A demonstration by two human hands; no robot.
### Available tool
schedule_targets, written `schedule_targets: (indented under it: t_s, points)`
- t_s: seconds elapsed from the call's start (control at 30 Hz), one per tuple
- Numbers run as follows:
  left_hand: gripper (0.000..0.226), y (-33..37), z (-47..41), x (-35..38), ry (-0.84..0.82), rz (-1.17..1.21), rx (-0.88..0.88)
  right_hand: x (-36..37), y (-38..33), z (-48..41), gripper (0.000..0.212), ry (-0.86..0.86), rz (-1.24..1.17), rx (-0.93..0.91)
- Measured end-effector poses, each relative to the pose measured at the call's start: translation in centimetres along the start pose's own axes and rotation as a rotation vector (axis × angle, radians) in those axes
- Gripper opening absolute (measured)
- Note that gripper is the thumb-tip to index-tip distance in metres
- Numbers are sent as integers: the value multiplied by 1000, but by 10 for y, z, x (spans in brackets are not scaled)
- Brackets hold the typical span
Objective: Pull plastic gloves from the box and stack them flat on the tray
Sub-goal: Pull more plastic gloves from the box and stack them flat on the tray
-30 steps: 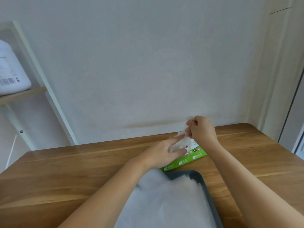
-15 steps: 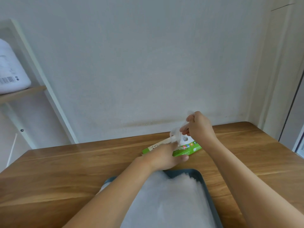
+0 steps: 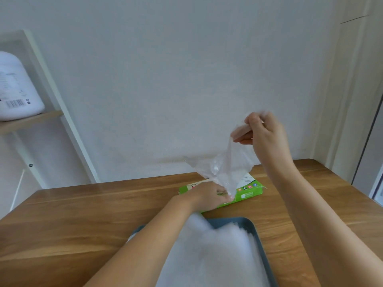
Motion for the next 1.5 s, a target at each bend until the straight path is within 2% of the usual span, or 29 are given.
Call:
schedule_targets:
  t_s: [0.1,0.13,0.23,0.3,0.37,0.4,0.47,0.5,0.57,0.6,0.67,0.77,0.83,0.87,0.93,1.03,1.1,1.2,1.3,1.4,1.5]
  points:
    - [37,-2,9,-20,45,38,5,-5,-17,-3,61,-23,-112,-58]
    - [34,-3,12,-27,57,26,10,-6,-22,-3,63,-6,-146,-57]
    - [33,-8,30,-51,27,-43,-65,-11,-29,-4,48,34,-240,15]
    - [40,-17,48,-69,-6,-118,-150,-10,-32,-4,53,-33,-303,82]
    - [48,-25,70,-86,22,-158,-166,-5,-39,1,58,-177,-361,158]
    - [57,-27,78,-91,51,-106,-140,-1,-43,4,59,-270,-382,200]
    - [87,-25,94,-94,66,155,-14,7,-50,15,60,-433,-428,270]
    - [99,-21,101,-92,36,323,80,12,-53,21,58,-509,-444,289]
    - [106,-12,112,-81,-71,610,259,21,-62,36,53,-661,-426,293]
    - [100,-9,119,-74,-135,703,319,26,-67,44,52,-709,-400,294]
    - [76,-4,132,-60,-205,798,343,33,-72,55,47,-685,-352,323]
    - [47,-7,142,-48,-133,856,234,38,-71,67,42,-581,-362,398]
    - [25,-13,151,-43,-133,1023,202,37,-70,76,44,-532,-419,480]
    - [23,-14,155,-42,-156,1121,204,34,-67,79,47,-503,-445,521]
    - [34,-18,164,-39,-154,1255,209,27,-64,89,58,-523,-484,558]
    - [43,-30,170,-37,-6,1472,154,22,-67,110,80,-774,-457,577]
    - [49,-38,178,-35,71,1522,157,25,-72,126,71,-875,-471,636]
    - [42,-47,188,-34,139,1550,190,34,-74,138,31,-745,-502,714]
    - [24,-64,196,-37,237,1553,161,36,-78,135,8,-544,-384,609]
    - [34,-83,208,-40,188,1527,113,34,-88,129,15,-416,-219,488]
    - [17,-94,221,-47,75,1425,139,34,-98,129,14,-397,-133,394]
Point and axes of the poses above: each hand's wrist, its own z-axis away from the middle knuckle, its own x-axis out of the palm, y = z × x, the point moved 3 cm from there along -z, towards the middle knuckle, and after that the axes turned 11 degrees about -x, right-handed, at the moved point
